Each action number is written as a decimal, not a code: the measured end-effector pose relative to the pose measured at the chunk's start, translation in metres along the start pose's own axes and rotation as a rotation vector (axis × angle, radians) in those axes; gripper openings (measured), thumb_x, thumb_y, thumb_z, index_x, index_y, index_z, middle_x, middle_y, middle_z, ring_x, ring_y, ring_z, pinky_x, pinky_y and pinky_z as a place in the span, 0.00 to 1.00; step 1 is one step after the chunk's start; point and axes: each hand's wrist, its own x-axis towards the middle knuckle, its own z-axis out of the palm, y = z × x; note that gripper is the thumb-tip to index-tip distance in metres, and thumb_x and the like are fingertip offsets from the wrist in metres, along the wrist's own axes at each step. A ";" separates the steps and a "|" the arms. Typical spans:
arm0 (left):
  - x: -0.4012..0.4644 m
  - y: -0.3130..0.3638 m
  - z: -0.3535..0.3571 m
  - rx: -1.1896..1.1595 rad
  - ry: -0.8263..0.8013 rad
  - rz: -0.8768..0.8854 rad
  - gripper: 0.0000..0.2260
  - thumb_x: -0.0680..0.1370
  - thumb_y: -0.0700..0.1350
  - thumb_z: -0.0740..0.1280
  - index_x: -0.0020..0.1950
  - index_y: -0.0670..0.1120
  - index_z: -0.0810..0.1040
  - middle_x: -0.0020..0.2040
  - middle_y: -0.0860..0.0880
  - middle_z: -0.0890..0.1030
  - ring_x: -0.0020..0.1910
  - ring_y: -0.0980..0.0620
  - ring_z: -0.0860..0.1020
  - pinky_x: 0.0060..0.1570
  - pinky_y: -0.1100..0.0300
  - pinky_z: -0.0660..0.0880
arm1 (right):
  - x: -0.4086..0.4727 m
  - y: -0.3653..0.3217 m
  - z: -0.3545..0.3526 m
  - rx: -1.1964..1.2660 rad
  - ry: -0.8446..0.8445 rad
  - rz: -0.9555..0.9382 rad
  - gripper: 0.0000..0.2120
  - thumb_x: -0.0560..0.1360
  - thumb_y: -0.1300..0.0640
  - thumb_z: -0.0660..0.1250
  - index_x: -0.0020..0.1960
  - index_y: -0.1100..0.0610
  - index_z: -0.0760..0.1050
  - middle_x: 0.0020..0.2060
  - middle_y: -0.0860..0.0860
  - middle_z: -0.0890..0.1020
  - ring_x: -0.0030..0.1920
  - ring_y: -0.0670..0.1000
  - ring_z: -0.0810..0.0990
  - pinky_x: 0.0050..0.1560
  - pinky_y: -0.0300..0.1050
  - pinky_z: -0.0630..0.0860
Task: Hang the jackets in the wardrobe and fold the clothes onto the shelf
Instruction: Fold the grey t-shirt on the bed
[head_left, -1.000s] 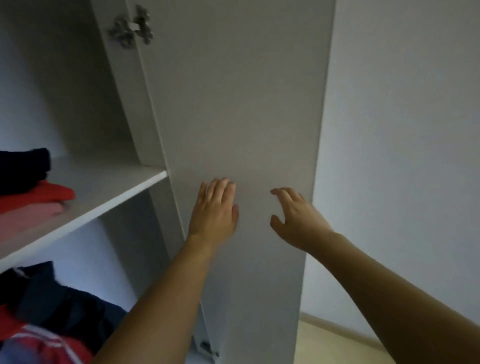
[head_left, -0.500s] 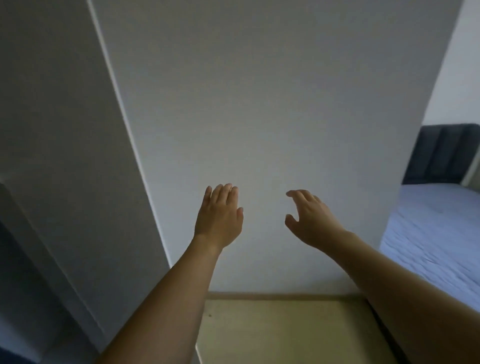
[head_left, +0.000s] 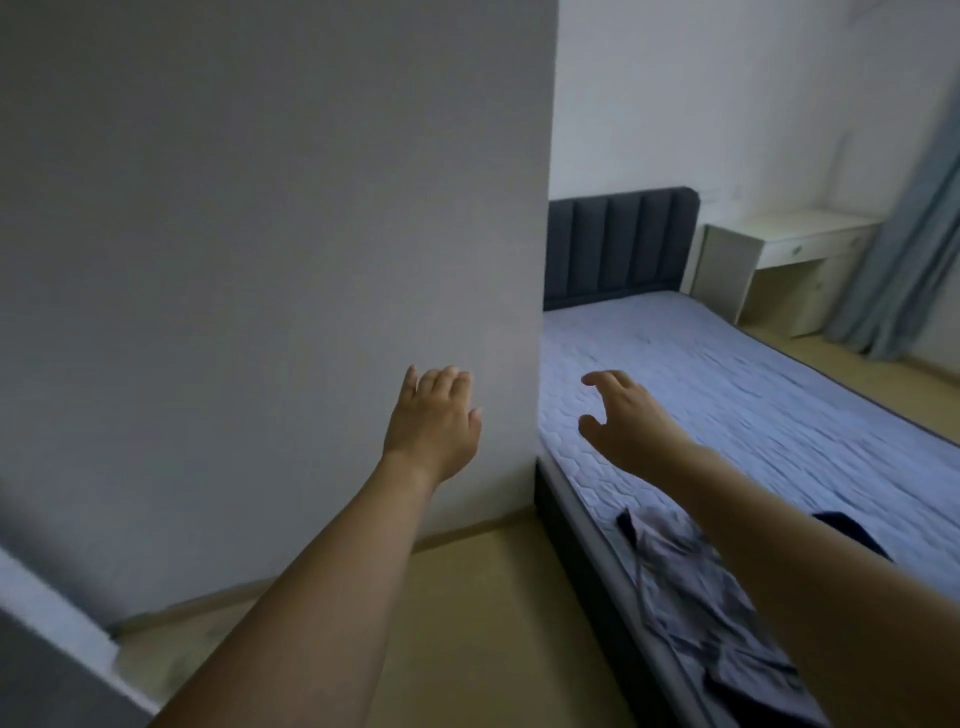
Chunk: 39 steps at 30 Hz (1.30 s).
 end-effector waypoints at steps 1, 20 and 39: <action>0.012 0.029 0.005 0.008 0.006 0.018 0.23 0.82 0.52 0.53 0.75 0.43 0.62 0.75 0.44 0.66 0.73 0.45 0.63 0.76 0.45 0.48 | -0.002 0.031 -0.011 0.003 0.009 0.017 0.26 0.78 0.52 0.64 0.74 0.55 0.62 0.72 0.53 0.65 0.67 0.56 0.69 0.66 0.51 0.69; 0.180 0.400 0.162 -0.144 -0.270 -0.217 0.18 0.80 0.49 0.57 0.67 0.44 0.71 0.67 0.43 0.73 0.64 0.42 0.72 0.66 0.50 0.64 | 0.023 0.485 -0.117 0.070 -0.163 0.292 0.26 0.78 0.56 0.61 0.75 0.57 0.60 0.73 0.55 0.63 0.71 0.56 0.65 0.67 0.49 0.64; 0.084 0.495 0.454 -0.787 -0.539 -1.428 0.08 0.76 0.40 0.59 0.36 0.46 0.70 0.34 0.46 0.72 0.35 0.49 0.70 0.34 0.58 0.62 | 0.166 0.619 0.179 -0.193 -0.922 -0.404 0.25 0.78 0.54 0.59 0.74 0.52 0.60 0.72 0.53 0.64 0.69 0.59 0.66 0.68 0.54 0.64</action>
